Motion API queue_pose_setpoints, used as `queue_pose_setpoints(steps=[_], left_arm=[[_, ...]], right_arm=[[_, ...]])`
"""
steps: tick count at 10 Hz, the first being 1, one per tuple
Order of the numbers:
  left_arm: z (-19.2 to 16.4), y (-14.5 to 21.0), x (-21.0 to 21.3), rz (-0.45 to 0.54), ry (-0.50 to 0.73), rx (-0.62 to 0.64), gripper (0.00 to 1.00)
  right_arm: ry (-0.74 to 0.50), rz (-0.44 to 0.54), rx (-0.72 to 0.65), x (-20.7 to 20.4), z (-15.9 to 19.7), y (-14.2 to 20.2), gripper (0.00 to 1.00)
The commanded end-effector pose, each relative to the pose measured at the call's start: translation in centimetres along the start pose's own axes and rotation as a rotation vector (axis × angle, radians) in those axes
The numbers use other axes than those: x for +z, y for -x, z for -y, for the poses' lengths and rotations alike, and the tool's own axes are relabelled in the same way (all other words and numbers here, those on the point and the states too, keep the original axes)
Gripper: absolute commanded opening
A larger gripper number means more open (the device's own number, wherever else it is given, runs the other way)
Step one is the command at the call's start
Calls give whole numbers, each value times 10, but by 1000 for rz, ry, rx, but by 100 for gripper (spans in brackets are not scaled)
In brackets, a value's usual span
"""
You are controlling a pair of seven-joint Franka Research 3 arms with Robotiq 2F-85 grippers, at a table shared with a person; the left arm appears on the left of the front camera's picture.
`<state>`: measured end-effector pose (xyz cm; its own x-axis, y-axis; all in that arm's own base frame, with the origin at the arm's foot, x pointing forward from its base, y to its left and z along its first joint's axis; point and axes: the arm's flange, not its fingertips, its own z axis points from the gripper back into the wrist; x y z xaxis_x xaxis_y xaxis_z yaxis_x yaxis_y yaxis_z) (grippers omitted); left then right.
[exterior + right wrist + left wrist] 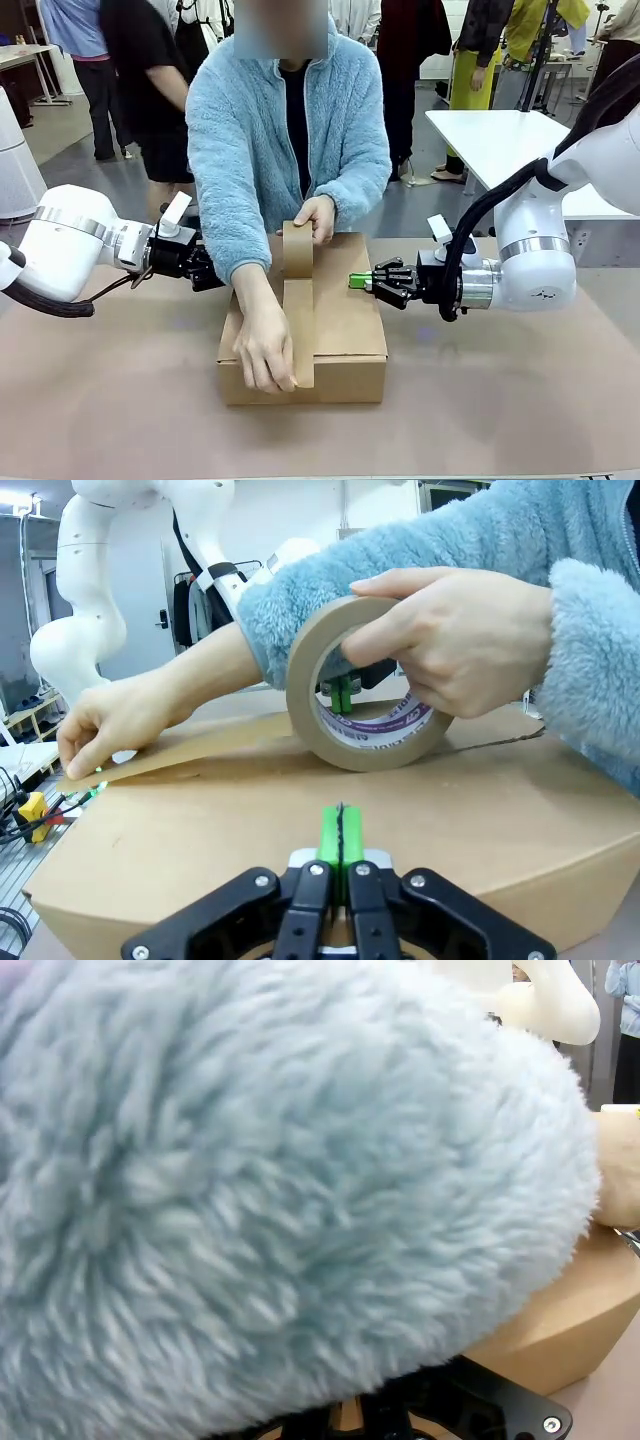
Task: Wrap the clocks to prevent damage.
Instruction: After the human seals the box with tape, release both hands from the side flaps of the Package Box.
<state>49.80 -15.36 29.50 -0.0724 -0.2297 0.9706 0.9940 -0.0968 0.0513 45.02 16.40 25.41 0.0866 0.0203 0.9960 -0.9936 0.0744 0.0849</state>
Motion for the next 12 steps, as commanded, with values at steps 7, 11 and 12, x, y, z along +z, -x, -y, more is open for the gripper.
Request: queue_pose_setpoints(steps=[7, 11, 12], left_arm=[[1, 1, 0, -2, -1, -6, 1], [1, 1, 0, -2, -1, -6, 1], [1, 1, 0, -2, -1, -6, 1]], right_arm=[[1, -5, -2, -1, 0, 2, 1], [1, -5, -2, -1, 0, 2, 1], [1, -5, -2, -1, 0, 2, 1]])
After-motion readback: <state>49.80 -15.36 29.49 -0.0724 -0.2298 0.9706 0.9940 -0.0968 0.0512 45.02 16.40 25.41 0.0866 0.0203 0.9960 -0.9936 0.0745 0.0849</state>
